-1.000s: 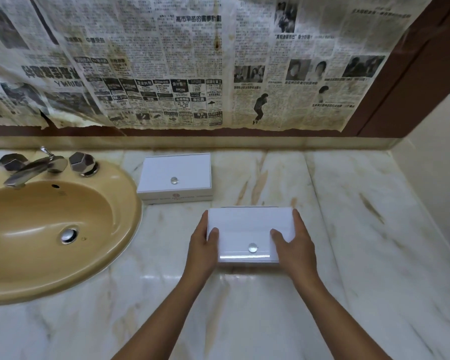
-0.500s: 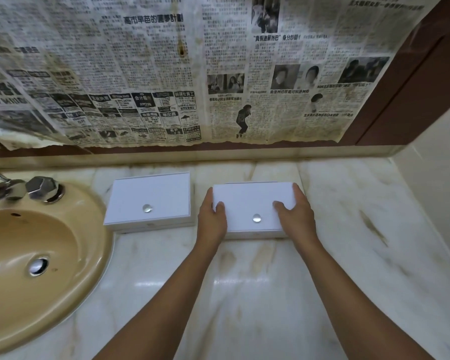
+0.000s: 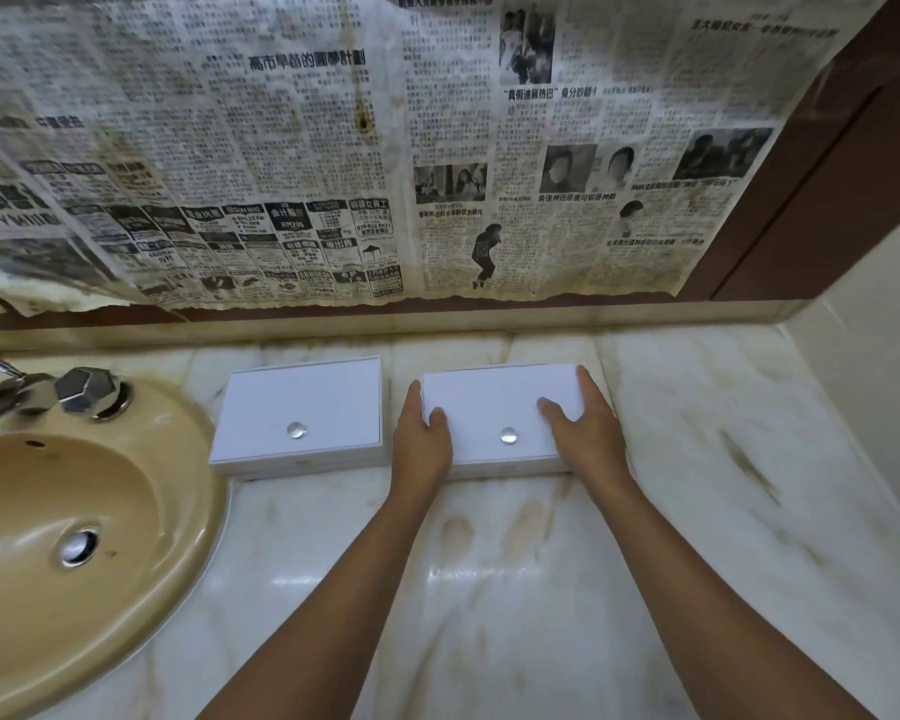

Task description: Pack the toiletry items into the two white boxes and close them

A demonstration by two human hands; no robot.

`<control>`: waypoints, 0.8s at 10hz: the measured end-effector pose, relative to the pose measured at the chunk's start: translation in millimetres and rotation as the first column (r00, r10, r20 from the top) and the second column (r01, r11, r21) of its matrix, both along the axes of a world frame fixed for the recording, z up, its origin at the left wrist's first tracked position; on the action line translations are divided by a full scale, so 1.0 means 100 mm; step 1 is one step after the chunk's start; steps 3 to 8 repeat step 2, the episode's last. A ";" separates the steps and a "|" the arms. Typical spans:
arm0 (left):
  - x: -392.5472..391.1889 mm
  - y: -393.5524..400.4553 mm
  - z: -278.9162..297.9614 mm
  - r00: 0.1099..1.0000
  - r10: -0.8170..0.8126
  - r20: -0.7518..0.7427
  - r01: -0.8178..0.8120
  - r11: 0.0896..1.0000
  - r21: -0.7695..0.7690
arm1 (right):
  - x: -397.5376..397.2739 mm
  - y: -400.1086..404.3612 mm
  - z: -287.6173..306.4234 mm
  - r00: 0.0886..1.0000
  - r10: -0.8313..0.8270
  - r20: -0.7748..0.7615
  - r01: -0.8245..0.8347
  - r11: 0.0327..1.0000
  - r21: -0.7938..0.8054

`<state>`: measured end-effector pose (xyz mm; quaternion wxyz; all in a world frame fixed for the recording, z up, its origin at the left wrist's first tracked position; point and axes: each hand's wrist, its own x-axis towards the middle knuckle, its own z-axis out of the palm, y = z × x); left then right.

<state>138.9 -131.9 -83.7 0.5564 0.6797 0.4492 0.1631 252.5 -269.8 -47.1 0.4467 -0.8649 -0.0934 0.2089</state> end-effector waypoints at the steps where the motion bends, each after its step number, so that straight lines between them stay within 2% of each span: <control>1: -0.37 -0.26 0.30 1.000 0.000 0.016 -0.001 0.998 0.056 | -0.02 -0.21 0.18 0.992 -0.122 0.042 0.117 0.987 0.108; 2: -0.84 -0.54 0.49 0.993 -0.017 0.119 0.006 0.996 0.092 | -0.04 -0.40 0.38 0.959 -0.256 0.120 0.224 0.947 0.231; 8: -0.84 -0.54 0.49 0.993 -0.017 0.119 0.006 0.996 0.092 | -0.04 -0.40 0.38 0.959 -0.256 0.120 0.224 0.947 0.231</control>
